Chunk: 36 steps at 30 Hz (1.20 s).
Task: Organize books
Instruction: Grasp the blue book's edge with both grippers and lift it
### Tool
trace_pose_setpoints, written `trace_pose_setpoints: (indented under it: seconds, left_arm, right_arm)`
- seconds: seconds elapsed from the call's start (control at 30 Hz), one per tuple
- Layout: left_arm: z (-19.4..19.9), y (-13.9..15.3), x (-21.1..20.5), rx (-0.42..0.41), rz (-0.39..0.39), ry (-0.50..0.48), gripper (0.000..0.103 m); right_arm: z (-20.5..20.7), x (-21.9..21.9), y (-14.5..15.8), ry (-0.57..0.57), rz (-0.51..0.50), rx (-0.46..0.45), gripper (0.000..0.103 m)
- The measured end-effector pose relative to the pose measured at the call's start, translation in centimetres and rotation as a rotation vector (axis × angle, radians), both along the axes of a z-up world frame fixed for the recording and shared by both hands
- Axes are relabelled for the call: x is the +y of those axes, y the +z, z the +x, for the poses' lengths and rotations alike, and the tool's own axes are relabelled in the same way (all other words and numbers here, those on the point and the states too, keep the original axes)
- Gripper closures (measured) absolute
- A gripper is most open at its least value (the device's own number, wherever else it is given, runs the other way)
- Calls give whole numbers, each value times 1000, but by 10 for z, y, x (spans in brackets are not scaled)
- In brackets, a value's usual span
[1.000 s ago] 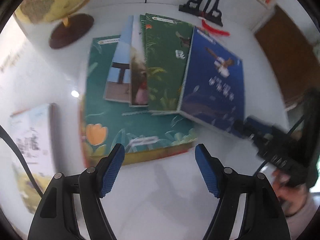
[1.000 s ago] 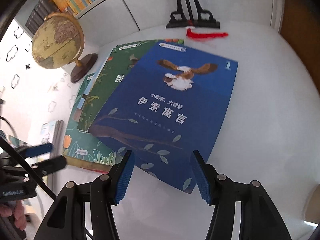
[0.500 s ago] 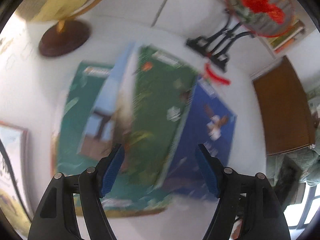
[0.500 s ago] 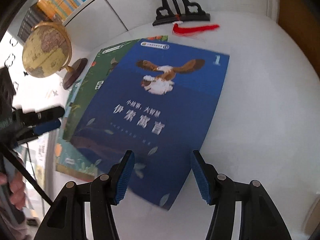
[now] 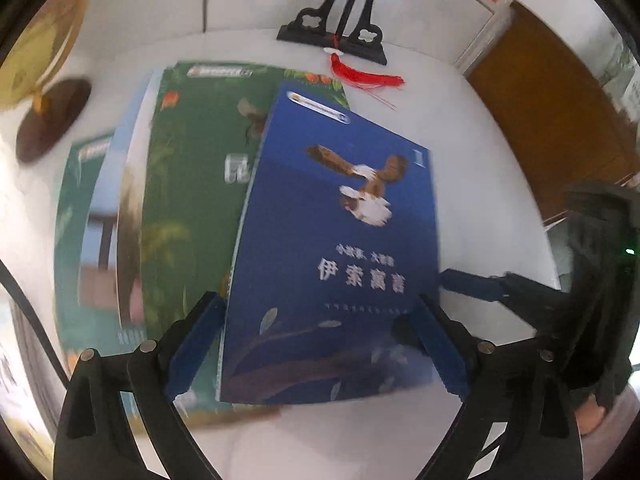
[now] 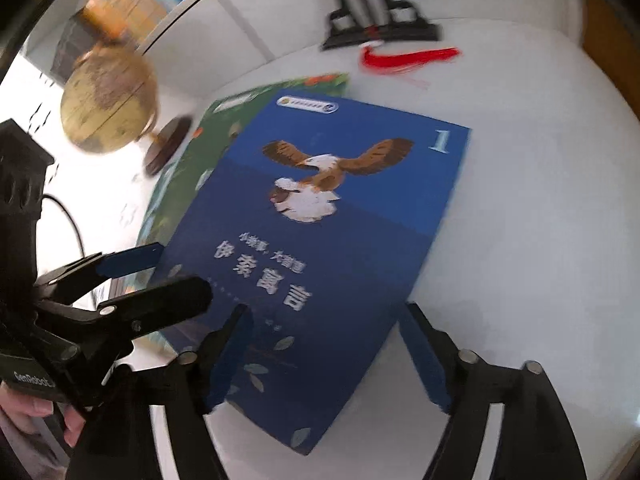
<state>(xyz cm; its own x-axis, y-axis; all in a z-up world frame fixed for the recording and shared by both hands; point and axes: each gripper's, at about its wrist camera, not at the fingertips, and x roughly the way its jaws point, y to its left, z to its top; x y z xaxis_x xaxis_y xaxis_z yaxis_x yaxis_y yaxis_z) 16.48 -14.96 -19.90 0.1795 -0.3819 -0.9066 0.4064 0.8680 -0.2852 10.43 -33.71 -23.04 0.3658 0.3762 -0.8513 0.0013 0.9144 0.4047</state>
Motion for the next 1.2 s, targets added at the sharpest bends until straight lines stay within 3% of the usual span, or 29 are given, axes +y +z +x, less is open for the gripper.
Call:
trace_pose_setpoints:
  seconds: [0.17,0.27,0.33,0.43,0.5,0.6,0.67,0.7,0.73,0.77,0.87,0.93,0.97,1.0,1.1,1.2]
  left_arm:
    - [-26,0,45,106,-22,125,10]
    - [-44,-4,82,145,-91,264,10]
    - [-46,-9,100,158,-86,343,10]
    - [-35,-7,111,140,-50,392,10]
    - [-27,-6,115,131,-73,406,10]
    - [-13,-18,111,182,-114,384,11]
    - [-10,-25,103,188,-114,367,20]
    - [-13,-21,101,159,-105,366,32]
    - [-16,-17,98,146,-105,352,57]
    - [-18,-16,95,137,-58,353,57]
    - [-26,-16,97,132,-43,380,58]
    - [-30,-13,108,121,-25,406,58]
    - [-31,-11,114,122,-20,419,59]
    - [-33,-9,120,124,-23,424,62]
    - [-37,-4,130,107,-24,417,60]
    - [-32,-5,131,109,-28,436,60]
  right_arm:
    - [-15,30,-1,143,47,23,12]
    - [-23,51,1,239,68,11,11]
    - [-23,60,2,276,111,7,11]
    - [-21,63,0,268,151,31,12]
    - [-22,58,-8,234,157,89,13]
    - [-28,49,-10,205,206,119,13]
    - [-29,48,-12,206,232,91,13]
    - [-28,49,-12,212,235,78,13]
    - [-26,52,-12,220,239,69,13]
    - [-25,56,-12,222,231,64,12]
    - [-20,64,-9,218,171,71,11]
    - [-19,62,-7,203,157,73,28]
    - [-21,58,-6,199,151,69,52]
    - [-22,54,-3,198,164,64,62]
    - [-31,44,17,265,403,19,62]
    - [-36,59,41,344,424,-81,61]
